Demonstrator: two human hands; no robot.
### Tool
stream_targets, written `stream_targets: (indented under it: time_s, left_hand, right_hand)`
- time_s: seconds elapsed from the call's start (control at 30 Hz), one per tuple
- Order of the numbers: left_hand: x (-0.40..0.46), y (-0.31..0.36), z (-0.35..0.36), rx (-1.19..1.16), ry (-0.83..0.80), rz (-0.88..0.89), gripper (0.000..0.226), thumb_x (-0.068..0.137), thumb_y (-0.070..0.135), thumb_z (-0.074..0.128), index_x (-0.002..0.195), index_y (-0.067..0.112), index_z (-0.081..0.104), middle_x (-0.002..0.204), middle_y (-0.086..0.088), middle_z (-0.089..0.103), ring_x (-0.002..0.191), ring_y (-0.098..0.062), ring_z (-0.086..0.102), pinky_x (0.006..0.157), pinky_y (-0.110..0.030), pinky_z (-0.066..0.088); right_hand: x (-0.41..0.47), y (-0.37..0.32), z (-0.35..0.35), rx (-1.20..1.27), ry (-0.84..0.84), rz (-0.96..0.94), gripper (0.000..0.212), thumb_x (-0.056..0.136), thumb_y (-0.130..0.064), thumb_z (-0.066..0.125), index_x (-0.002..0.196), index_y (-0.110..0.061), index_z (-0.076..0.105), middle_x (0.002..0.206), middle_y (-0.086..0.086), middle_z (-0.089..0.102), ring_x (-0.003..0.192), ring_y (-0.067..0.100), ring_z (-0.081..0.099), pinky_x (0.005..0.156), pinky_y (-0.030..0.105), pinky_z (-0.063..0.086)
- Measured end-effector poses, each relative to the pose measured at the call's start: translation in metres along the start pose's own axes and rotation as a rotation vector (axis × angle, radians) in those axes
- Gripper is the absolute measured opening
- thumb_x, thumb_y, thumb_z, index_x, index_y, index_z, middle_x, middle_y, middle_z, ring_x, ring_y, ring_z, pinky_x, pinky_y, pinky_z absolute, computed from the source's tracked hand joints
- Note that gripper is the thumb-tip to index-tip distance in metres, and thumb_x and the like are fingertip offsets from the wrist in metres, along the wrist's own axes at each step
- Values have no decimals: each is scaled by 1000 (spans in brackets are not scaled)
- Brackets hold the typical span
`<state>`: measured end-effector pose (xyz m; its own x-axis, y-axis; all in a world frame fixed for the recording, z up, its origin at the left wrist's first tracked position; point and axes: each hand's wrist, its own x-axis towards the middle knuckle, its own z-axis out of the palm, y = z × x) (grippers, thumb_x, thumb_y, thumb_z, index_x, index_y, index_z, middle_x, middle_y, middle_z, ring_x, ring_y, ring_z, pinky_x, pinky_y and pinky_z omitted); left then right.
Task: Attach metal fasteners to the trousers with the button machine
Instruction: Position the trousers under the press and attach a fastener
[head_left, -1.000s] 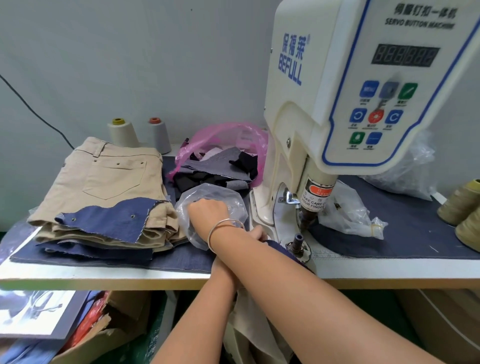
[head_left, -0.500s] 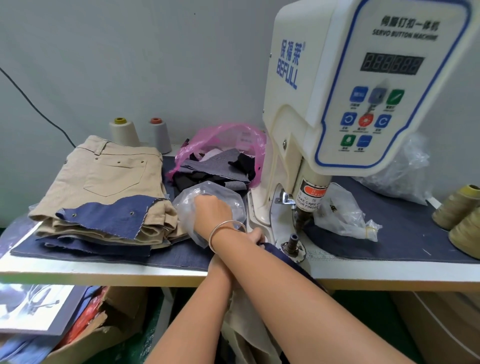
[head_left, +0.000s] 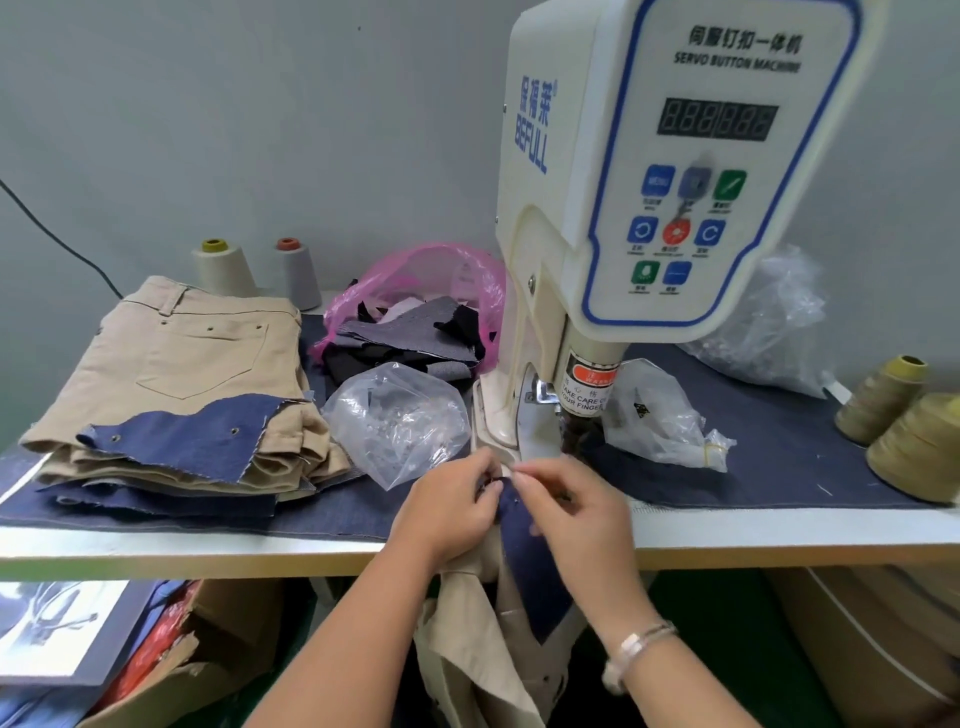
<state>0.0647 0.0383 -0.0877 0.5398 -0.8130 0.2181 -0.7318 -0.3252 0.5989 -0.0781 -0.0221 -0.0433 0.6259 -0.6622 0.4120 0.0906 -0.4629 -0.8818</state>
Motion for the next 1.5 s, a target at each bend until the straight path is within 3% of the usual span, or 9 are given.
stream_targets:
  time_s: [0.27, 0.57, 0.7, 0.87, 1.07, 1.17, 1.3, 1.4, 1.5]
  left_hand:
    - [-1, 1, 1, -21, -21, 28, 11, 89, 26, 53, 86, 30, 43, 77, 9, 55, 81, -22, 54, 73, -39, 45]
    - [0, -1, 2, -42, -5, 5, 12, 89, 26, 54, 84, 32, 45, 75, 11, 56, 78, -18, 53, 72, -39, 46]
    - [0, 1, 0, -61, -14, -6, 14, 88, 24, 55, 81, 32, 46, 73, 11, 55, 77, -16, 53, 73, -38, 46]
    - [-1, 9, -21, -543, -213, -44, 8, 85, 17, 56, 78, 19, 54, 76, 1, 55, 74, -14, 48, 74, -31, 40]
    - [-9, 43, -66, -789, -521, 81, 5, 83, 13, 53, 82, 8, 54, 81, 1, 56, 80, -6, 53, 77, -15, 41]
    - [-7, 55, -87, -764, -551, 90, 2, 86, 10, 55, 84, 9, 54, 79, 2, 54, 75, -5, 50, 73, -13, 39]
    - [1, 66, -87, -716, -578, 64, 18, 93, -5, 50, 85, 10, 54, 76, 6, 55, 70, 1, 51, 70, -10, 39]
    - [10, 62, -85, -716, -543, 78, 17, 93, -2, 51, 91, 13, 59, 85, 4, 62, 81, -4, 58, 79, -15, 44]
    - [37, 36, -89, -558, -245, 23, 17, 91, 2, 55, 90, 17, 64, 90, 6, 68, 88, -8, 64, 87, -26, 49]
  right_hand:
    - [25, 32, -39, -41, 13, 195, 17, 82, -15, 71, 78, -31, 71, 77, -13, 69, 71, 1, 62, 68, 16, 46]
    - [24, 32, -42, -408, 14, -114, 7, 81, -12, 73, 87, -16, 75, 66, -10, 56, 64, 8, 55, 65, 5, 40]
    - [11, 31, -42, -421, 57, -148, 17, 84, -7, 68, 100, -12, 73, 71, -5, 58, 66, 11, 57, 63, 13, 45]
    - [-16, 21, -32, -351, -133, -199, 21, 88, -23, 58, 106, -30, 65, 92, -20, 57, 87, 2, 57, 74, 13, 45]
    - [-2, -3, -29, -274, -259, 16, 42, 89, -25, 61, 118, -51, 46, 108, -22, 54, 105, -6, 50, 87, 6, 37]
    - [6, -12, -38, -139, -377, 157, 9, 86, -38, 57, 84, -34, 65, 79, -15, 57, 77, -1, 54, 73, 16, 40]
    - [13, -17, -51, 105, -469, 363, 16, 77, -30, 63, 65, -19, 60, 65, 2, 52, 63, 11, 47, 64, 29, 35]
    - [23, -20, -57, 421, -214, 548, 3, 71, -16, 68, 71, -19, 69, 68, 4, 64, 62, 11, 59, 61, 23, 47]
    - [37, -17, -71, 504, 15, 698, 11, 80, -14, 63, 87, -12, 71, 79, 6, 69, 68, 12, 65, 64, 25, 49]
